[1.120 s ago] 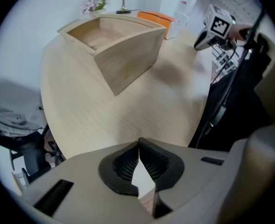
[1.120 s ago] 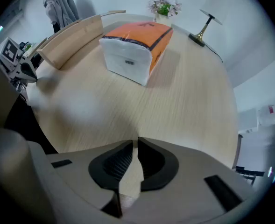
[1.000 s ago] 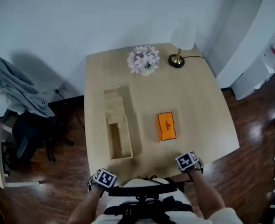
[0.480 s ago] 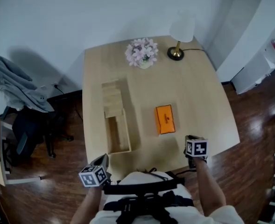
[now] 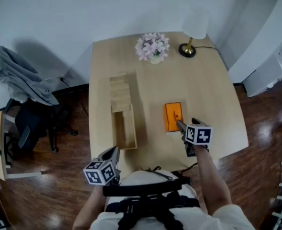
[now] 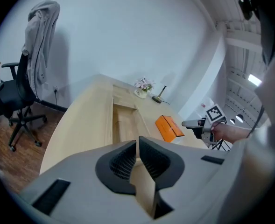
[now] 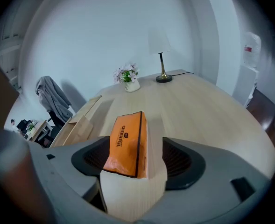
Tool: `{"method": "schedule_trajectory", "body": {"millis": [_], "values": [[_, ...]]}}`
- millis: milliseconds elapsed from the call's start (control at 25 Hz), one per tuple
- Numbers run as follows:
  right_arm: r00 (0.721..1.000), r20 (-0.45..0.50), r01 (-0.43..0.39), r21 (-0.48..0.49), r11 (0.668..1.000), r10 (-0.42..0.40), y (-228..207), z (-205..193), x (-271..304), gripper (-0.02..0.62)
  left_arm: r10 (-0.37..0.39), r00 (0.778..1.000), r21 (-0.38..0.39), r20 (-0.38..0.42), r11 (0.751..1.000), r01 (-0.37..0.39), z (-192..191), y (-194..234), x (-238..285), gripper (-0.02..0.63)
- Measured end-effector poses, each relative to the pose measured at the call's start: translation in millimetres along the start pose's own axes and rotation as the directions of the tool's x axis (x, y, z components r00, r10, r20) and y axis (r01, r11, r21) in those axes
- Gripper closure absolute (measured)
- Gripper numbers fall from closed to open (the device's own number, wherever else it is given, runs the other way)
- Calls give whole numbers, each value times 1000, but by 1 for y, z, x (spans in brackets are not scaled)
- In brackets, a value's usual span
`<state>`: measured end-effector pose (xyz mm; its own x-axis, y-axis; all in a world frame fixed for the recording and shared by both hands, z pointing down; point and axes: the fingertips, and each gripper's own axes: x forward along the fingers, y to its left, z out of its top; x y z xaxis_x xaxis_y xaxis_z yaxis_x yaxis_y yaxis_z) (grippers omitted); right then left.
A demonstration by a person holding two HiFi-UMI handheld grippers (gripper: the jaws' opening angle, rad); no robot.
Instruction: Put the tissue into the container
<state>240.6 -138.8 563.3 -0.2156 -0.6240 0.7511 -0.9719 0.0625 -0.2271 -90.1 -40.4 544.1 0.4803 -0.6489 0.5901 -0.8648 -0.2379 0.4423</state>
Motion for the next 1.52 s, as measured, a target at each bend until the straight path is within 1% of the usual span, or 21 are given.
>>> {"method": "schedule_trajectory", "body": {"millis": [80,200,240,480,640,840,1080,1200,1280,1320,1360,1400,1440,1480,1520], "values": [[1000,10,-8,-6,1000,8,6,10,7,226,-22,1000,10,5,1000,22,3,-7,1,568],[1000,0,10,-36,999,-10,12,14,18,159,-42,999,26,-5,999,42,0,-14,-1,520],[1000,-6,16,-44,999,-17,13,15,21,142,-50,999,31,-8,998,50,-1,-16,-2,512],[999,-44,16,-46,999,-18,24,19,37,109,-87,996,47,2,995,87,-2,-25,-5,512],[997,-73,3,-48,999,-7,33,19,46,104,-89,996,51,-1,995,89,-1,-24,-5,512],[990,-129,52,-90,995,-63,27,8,60,104,-90,996,50,-6,995,90,-2,-24,-6,512],[986,-162,18,-86,996,-32,37,1,67,104,-91,996,51,-11,994,92,-4,-23,-10,512],[971,-196,112,-130,985,-137,17,-5,64,104,-84,996,48,-10,995,84,-5,-21,-11,512],[977,-199,60,-105,993,-80,27,-8,73,104,-83,997,49,-8,995,83,-6,-19,-11,512],[977,-195,69,-109,992,-89,24,-8,75,104,-81,997,47,-7,996,82,-7,-18,-12,512],[972,-193,110,-125,986,-133,15,-8,75,104,-80,997,44,-6,996,80,-6,-18,-12,512],[968,-194,132,-130,983,-156,10,-8,75,104,-78,997,42,-6,996,78,-7,-18,-13,512],[972,-199,105,-107,989,-125,15,-10,78,104,-76,997,42,-6,996,76,-8,-18,-13,512],[976,-204,63,-75,995,-77,23,-13,82,104,-74,997,43,-5,996,74,-9,-16,-13,512],[977,-208,40,-54,998,-50,27,-15,85,104,-72,997,43,-5,996,72,-11,-15,-14,512]]}}
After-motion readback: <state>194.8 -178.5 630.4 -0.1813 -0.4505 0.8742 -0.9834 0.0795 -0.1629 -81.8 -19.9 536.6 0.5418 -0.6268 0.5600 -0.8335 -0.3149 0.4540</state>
